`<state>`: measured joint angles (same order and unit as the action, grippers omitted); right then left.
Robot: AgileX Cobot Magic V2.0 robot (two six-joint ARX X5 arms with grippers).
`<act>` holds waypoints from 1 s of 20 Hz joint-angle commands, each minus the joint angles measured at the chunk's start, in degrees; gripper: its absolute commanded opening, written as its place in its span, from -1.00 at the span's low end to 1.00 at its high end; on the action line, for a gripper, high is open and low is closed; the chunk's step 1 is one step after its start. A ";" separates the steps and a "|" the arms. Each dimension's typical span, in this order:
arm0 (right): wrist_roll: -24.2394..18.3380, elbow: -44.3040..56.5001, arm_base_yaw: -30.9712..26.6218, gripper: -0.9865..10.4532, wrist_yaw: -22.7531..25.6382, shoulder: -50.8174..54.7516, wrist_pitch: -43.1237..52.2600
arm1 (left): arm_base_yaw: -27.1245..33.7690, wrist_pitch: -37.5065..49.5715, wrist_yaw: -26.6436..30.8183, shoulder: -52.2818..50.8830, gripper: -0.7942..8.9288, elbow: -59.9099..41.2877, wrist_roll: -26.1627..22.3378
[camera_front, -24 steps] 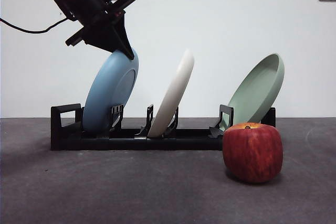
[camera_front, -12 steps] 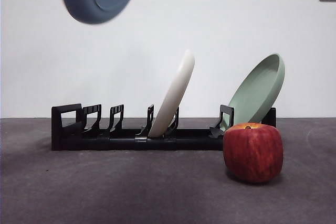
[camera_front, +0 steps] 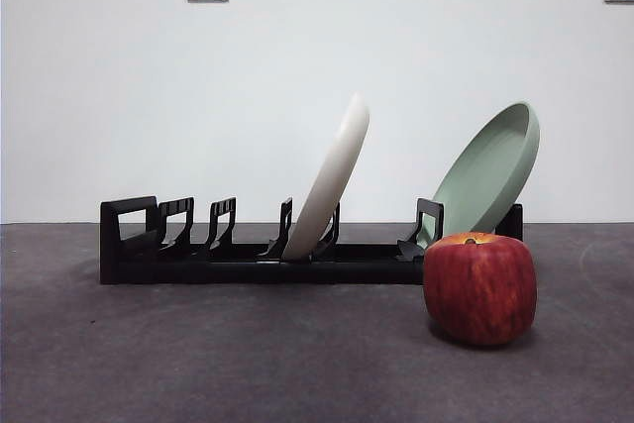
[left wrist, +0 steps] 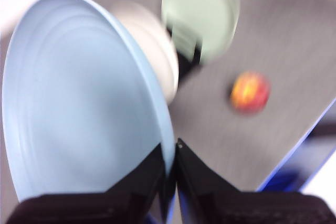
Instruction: Take the blue plate from the plate rack,put the plate on the table,take the apple from the table,put the apple in the plate
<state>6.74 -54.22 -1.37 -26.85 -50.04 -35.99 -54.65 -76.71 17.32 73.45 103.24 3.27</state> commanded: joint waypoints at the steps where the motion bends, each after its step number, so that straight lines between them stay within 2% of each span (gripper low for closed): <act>1: -0.15 -0.13 0.02 -0.22 0.17 0.04 0.31 | -6.27 -3.04 7.32 -0.15 -0.85 -9.86 8.44; 3: -0.13 -0.13 0.02 -0.22 0.17 0.04 0.31 | -11.17 -1.46 13.70 0.33 -0.85 -16.90 12.37; 4: -0.15 -0.13 0.02 -0.22 0.20 0.04 0.31 | -12.96 1.40 14.32 0.35 -0.85 -20.20 13.33; 7: -0.13 -0.13 0.02 -0.22 0.20 0.04 0.31 | -16.26 15.45 13.75 0.68 -0.85 -31.10 13.00; 9: -0.13 -0.13 0.02 -0.22 0.20 0.04 0.31 | -16.52 20.31 11.45 2.49 -0.85 -35.76 12.37; 11: -0.13 -0.13 0.02 -0.22 0.20 0.07 0.28 | -16.50 23.10 10.99 5.14 -0.85 -38.56 11.45; 20: -0.15 -0.13 0.02 -0.22 0.20 0.07 -1.25 | -13.97 37.38 8.52 22.18 -0.85 -39.91 0.42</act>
<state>6.74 -54.22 -1.37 -26.81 -50.04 -37.47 -68.88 -39.48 25.76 95.09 63.64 5.61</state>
